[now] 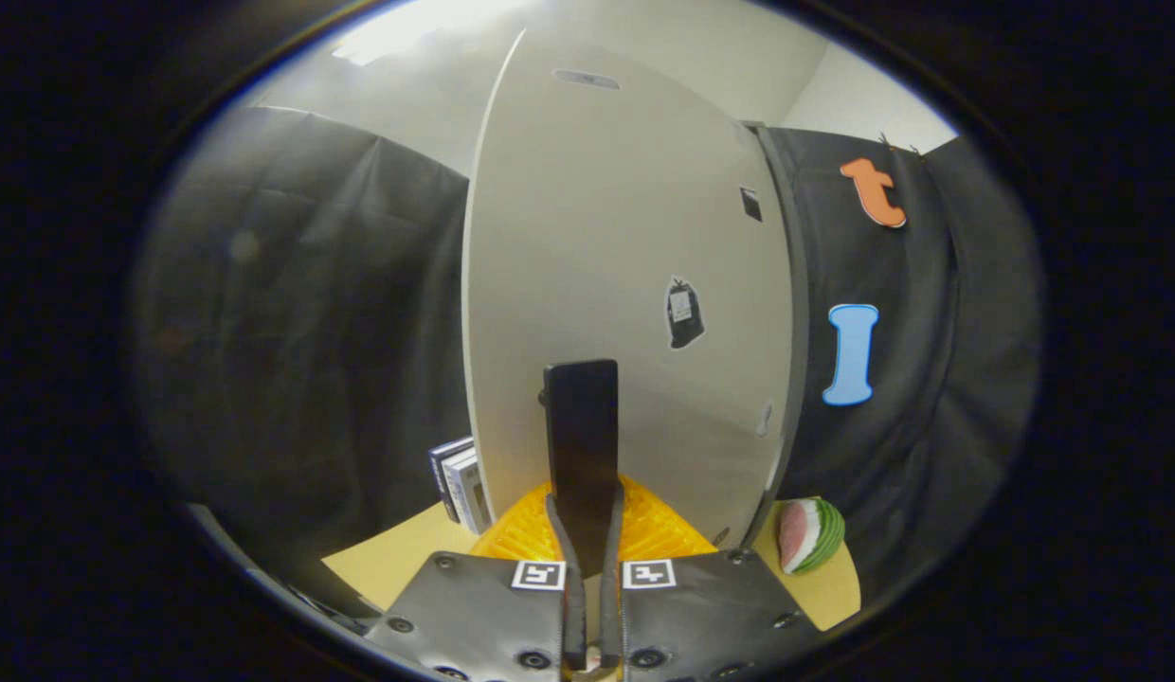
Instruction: Open the shoe cabinet door, grab the shoes and put them into the shoe cabinet, then close the shoe cabinet door.
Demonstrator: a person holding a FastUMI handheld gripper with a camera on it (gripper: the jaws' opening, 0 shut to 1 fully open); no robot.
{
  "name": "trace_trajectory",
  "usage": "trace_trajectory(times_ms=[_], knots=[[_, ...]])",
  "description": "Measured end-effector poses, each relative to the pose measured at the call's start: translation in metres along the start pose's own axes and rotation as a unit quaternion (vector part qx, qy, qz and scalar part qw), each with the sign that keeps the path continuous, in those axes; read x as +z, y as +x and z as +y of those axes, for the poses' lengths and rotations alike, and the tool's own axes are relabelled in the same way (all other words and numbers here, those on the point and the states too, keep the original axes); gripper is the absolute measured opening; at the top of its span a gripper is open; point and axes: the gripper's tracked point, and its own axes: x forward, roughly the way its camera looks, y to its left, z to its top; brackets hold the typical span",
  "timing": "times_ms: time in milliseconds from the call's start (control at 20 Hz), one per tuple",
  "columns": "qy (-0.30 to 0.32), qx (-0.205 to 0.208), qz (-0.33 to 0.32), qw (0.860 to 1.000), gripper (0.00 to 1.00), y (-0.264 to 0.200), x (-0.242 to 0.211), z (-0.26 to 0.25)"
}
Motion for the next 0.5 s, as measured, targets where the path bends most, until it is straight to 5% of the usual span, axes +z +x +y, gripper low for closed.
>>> trace_trajectory(times_ms=[500], knots=[[0.001,-0.073,-0.002,0.997,0.06,-0.049,-0.003,-0.075]])
